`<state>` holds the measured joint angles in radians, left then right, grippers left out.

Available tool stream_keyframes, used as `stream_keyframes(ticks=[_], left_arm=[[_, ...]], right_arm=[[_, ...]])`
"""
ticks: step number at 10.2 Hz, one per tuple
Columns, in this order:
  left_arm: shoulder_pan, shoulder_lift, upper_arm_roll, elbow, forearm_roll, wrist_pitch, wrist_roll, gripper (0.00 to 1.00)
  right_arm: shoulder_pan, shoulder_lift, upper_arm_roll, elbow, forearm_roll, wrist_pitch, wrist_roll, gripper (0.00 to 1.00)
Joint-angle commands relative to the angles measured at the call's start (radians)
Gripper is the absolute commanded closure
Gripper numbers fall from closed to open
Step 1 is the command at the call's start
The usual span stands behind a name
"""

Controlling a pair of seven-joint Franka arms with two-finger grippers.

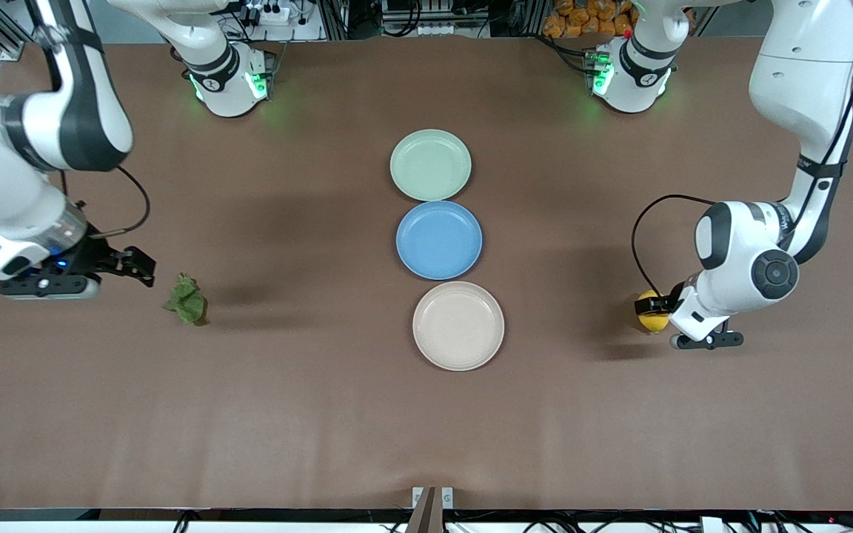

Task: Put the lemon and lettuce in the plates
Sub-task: 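Grasp the lemon with the left gripper while the right gripper grasps the lettuce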

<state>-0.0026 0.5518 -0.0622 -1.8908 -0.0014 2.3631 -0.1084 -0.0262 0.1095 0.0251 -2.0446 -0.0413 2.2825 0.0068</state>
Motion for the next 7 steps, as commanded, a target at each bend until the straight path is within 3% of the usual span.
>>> stream_keyframes(ticks=[1,3,5,7], left_arm=[[0.001,0.017,-0.001,-0.010,0.000,0.034,0.004,0.07],[0.001,0.016,-0.001,-0.007,-0.002,0.033,-0.001,1.00],[-0.003,0.008,-0.001,0.002,-0.005,0.033,-0.010,1.00],[-0.013,-0.025,-0.005,0.024,-0.003,0.033,-0.010,1.00]], right_arm=[[-0.031,0.088,0.016,-0.049,0.015,0.092,-0.013,0.00],[-0.032,0.172,0.018,-0.049,0.015,0.135,-0.011,0.00],[-0.034,0.272,0.022,-0.060,0.017,0.243,-0.010,0.00],[-0.049,0.306,0.024,-0.098,0.015,0.344,-0.010,0.00]])
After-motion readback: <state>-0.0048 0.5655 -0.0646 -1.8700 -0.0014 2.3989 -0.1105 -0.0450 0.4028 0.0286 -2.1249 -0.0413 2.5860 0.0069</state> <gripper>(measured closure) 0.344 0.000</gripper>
